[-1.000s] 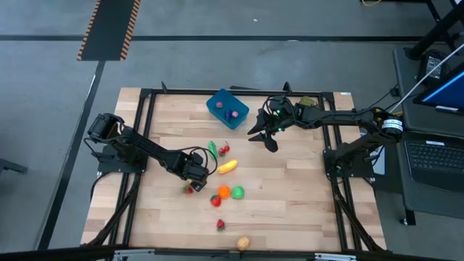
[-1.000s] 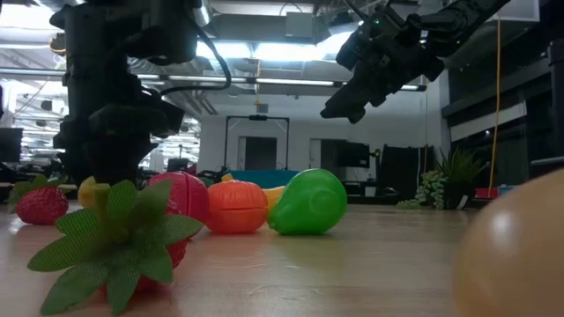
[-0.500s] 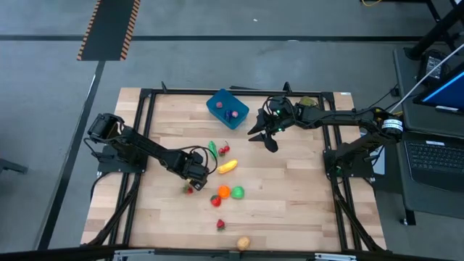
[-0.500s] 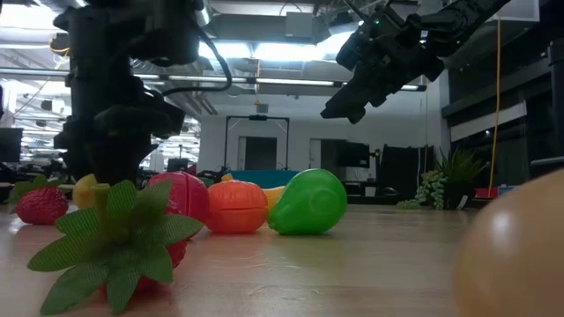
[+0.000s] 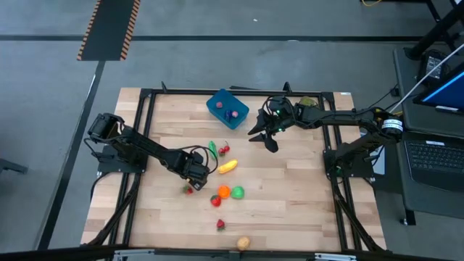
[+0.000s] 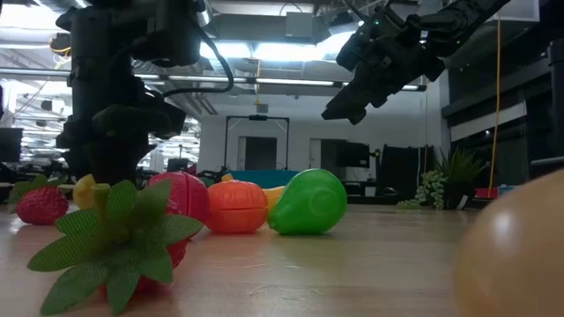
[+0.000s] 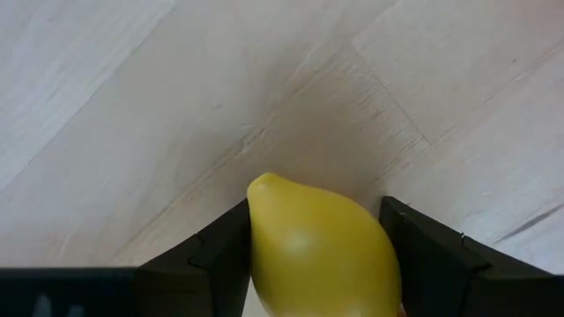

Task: Pick and placing Produce into tupperware
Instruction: Put the yellow lemon into the blue bin

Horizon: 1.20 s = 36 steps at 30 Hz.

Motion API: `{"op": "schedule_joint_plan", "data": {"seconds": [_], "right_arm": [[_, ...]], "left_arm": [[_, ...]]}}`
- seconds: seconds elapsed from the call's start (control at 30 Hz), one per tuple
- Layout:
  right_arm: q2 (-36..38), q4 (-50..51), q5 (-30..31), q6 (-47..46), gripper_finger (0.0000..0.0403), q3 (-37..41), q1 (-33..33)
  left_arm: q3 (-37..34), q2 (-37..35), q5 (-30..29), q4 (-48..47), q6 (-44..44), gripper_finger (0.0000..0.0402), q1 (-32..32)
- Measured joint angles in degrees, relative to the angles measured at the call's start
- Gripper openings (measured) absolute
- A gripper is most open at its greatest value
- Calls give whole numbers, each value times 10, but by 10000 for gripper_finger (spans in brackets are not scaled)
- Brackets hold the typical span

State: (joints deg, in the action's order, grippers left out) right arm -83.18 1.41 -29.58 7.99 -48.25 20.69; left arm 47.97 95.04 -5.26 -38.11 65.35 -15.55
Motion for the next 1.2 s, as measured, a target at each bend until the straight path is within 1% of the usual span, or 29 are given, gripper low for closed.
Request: {"op": "schedule_joint_plan", "data": {"seconds": [0.47, 0.67, 0.8, 0.93, 1.07, 1.2], "right_arm": [[0, 1, 0, 0, 145, 0, 0], [0, 3, 0, 0, 145, 0, 0], [0, 3, 0, 0, 145, 0, 0], [0, 3, 0, 0, 145, 0, 0], [0, 4, 0, 0, 145, 0, 0], [0, 9, 0, 0, 145, 0, -4]], "left_arm": [[0, 0, 4, -2, -72, 209, 2], [1, 0, -16, 4, -115, 208, 4], [23, 3, -15, -6, -165, 207, 16], [55, 4, -44, 12, -214, 206, 32], [82, 5, -53, 1, -258, 206, 44], [107, 3, -75, -3, -299, 206, 52]]}}
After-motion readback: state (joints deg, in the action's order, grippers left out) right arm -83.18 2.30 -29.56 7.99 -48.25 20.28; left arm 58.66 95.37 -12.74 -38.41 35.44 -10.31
